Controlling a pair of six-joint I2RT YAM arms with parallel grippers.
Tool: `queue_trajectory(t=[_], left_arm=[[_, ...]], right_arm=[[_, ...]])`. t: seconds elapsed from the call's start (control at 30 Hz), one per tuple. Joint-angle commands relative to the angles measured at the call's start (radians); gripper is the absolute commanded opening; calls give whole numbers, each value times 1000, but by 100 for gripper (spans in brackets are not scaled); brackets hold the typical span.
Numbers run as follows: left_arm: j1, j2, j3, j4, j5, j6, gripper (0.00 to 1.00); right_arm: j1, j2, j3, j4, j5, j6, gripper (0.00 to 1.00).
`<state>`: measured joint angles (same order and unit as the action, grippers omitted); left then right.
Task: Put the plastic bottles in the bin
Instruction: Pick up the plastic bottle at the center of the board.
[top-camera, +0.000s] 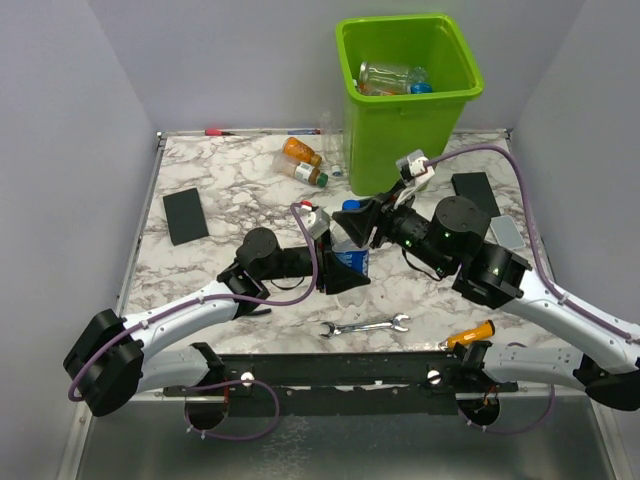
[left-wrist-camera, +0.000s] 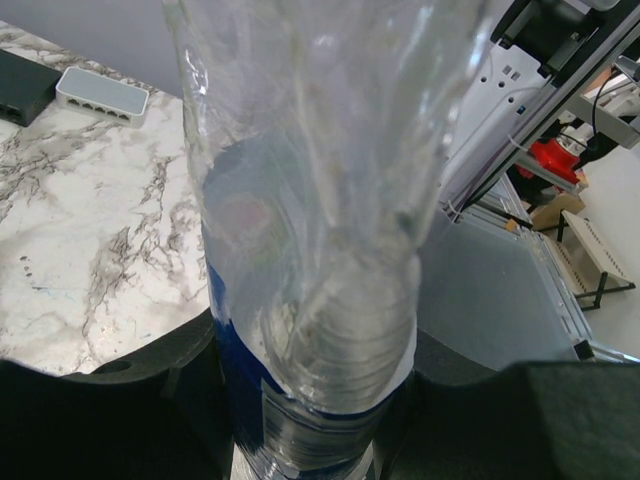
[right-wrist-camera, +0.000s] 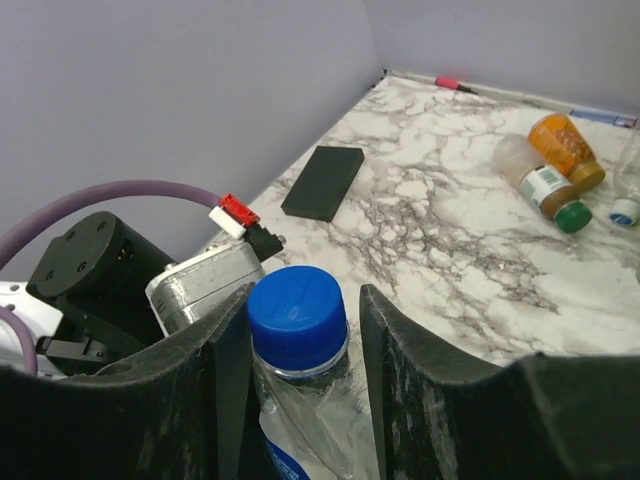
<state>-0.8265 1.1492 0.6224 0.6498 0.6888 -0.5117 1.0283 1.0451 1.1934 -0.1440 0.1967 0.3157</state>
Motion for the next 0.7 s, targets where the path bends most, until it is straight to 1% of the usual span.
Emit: queue_trajectory(t=[0.0, 0.03, 0.07, 0.1, 0.13, 0.23, 0.27, 0.33, 0.4, 0.47, 0.53, 0.57, 0.67], left_arm=[[2, -15, -7, 14, 8, 14, 18], [2, -16, -7, 14, 5, 15, 18], [1, -18, -8, 13, 3, 17, 19], [1, -19, -9, 13, 1, 19, 22], [2, -23, -12, 11, -6, 21, 30], [1, -44, -22, 5, -51, 29, 85], [2, -57, -29, 2, -77, 35, 98], [0, -96, -47, -12, -156, 55, 99], [-2, -151, -68, -30, -281, 90, 99], [-4, -212, -91, -48, -407, 124, 99], [-6, -272, -114, -58, -527, 147, 99], [-7, -294, -124, -60, -575, 157, 99], [-9, -336, -147, -61, -671, 181, 99]], right_arm=[[3, 0, 16, -60, 25, 16, 42], [3, -4, 14, -58, 29, 16, 32], [3, -9, 12, -54, 30, 16, 25], [3, -13, 9, -49, 30, 16, 8], [4, -16, 8, -48, 35, 17, 1], [3, -32, 10, -40, 48, 3, 0], [3, -37, 20, -42, 59, -18, 0], [4, -47, 74, -57, 107, -80, 0], [5, -51, 160, -66, 199, -172, 0], [4, -48, 255, -13, 317, -289, 0], [3, -31, 323, 135, 445, -447, 0], [3, -21, 341, 248, 488, -529, 0], [3, 16, 344, 667, 509, -774, 0]])
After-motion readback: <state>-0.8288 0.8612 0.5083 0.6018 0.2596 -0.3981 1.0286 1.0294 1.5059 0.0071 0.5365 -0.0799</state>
